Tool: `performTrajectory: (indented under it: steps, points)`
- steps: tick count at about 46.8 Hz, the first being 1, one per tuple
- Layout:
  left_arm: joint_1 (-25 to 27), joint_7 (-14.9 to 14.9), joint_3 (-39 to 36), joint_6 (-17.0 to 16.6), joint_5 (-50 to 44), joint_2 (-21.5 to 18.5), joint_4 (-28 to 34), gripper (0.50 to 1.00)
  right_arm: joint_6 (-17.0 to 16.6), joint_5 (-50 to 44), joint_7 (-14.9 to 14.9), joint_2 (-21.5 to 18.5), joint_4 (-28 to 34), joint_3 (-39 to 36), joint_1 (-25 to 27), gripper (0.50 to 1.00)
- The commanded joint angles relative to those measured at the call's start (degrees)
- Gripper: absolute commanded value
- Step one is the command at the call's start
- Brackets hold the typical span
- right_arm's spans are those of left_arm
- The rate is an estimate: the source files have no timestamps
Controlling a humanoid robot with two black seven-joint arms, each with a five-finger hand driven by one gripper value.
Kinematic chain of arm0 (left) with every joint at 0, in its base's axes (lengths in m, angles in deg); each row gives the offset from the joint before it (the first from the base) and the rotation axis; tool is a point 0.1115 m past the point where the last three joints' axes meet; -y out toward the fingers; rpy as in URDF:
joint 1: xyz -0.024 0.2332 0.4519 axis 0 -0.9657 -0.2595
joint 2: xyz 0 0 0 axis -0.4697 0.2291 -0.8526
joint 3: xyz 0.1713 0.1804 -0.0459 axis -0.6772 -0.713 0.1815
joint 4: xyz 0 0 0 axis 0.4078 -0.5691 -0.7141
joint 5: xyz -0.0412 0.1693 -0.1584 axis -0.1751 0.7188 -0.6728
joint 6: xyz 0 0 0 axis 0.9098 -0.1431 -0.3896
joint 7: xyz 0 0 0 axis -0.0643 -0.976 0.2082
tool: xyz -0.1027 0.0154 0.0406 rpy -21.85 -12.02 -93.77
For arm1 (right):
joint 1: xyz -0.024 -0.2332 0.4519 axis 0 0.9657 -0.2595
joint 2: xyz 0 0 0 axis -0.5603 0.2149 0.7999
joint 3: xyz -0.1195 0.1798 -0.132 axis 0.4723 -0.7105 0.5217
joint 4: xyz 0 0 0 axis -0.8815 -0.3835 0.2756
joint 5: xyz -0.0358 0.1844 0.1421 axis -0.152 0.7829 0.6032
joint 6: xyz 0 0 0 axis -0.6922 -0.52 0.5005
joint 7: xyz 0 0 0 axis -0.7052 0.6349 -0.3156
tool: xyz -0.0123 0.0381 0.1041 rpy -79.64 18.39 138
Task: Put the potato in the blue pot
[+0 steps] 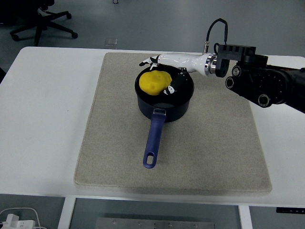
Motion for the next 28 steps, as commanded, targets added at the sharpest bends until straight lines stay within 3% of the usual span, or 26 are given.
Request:
performTrajectory:
  steps: [1,19,28]
  points:
    - [0.00,0.00,0.05,0.01,0.00,0.00,0.00,0.994,0.02,0.08,0.09,0.41,0.01,-0.05,0.01,0.930]
    - [0.00,0.00,0.05,0.01,0.00,0.00,0.00,0.994,0.02,0.34,0.17,1.73,0.01,-0.40,-0.78,0.930]
    - [0.00,-0.08,-0.04,0.01,0.00,0.00,0.00,0.996,-0.68,0.60,0.17,5.06,0.01,-2.41,-2.36,0.930]
